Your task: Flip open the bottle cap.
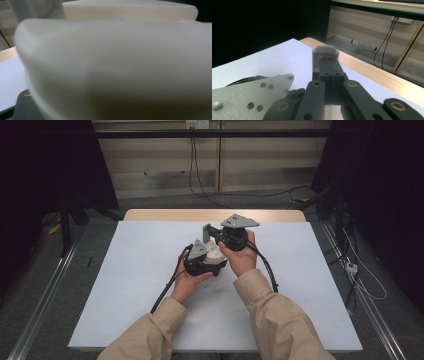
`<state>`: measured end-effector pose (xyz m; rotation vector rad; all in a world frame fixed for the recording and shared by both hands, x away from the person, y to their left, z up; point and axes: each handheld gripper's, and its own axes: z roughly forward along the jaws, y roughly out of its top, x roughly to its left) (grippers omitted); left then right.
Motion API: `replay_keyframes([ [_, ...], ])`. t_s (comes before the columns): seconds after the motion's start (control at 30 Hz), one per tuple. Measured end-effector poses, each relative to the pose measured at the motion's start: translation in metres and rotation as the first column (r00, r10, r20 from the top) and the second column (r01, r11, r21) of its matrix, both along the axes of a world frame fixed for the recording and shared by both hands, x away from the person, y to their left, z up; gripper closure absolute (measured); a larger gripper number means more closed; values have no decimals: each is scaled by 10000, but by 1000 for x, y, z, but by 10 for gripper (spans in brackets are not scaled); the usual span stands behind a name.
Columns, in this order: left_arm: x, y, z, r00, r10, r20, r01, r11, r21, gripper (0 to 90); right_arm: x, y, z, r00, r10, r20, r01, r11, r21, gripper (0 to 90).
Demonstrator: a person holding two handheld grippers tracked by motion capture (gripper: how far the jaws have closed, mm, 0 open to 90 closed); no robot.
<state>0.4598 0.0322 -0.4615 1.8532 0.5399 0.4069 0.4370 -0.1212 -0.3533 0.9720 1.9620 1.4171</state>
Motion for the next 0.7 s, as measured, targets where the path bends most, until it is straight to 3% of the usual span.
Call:
replay_keyframes([
  [0.1, 0, -1, 0, 9998, -131, -169, 129, 9999, -106, 187, 1, 1, 0, 10000, -5, 7, 5, 10000, 6, 900],
  [0.13, -1, -1, 0, 9997, 240, 69, -240, 9997, -15, 187, 1, 1, 0, 10000, -16, 12, 16, 10000, -3, 900],
  [0.23, -1, -2, -1, 9999, 121, -86, -122, 9999, -122, 187, 3, 2, 0, 10000, -31, 7, 31, 10000, -14, 900],
  [0.27, -1, -1, 0, 9997, 239, 62, -239, 9997, -10, 187, 3, 3, 0, 10000, -28, -13, 28, 10000, -26, 900],
  [0.33, -1, -2, -1, 9999, 156, -67, -157, 9998, -124, 187, 4, 4, 0, 10000, -17, 5, 17, 9999, -119, 900],
  [0.63, -1, -1, 0, 9997, 249, 30, -249, 9997, -83, 187, 7, 7, -1, 10000, -26, 11, 26, 9998, -190, 900],
  [0.7, 0, 0, 0, 10000, -22, -85, 21, 10000, -76, 187, 7, 7, -3, 10000, -31, -37, 30, 9998, -210, 900],
])
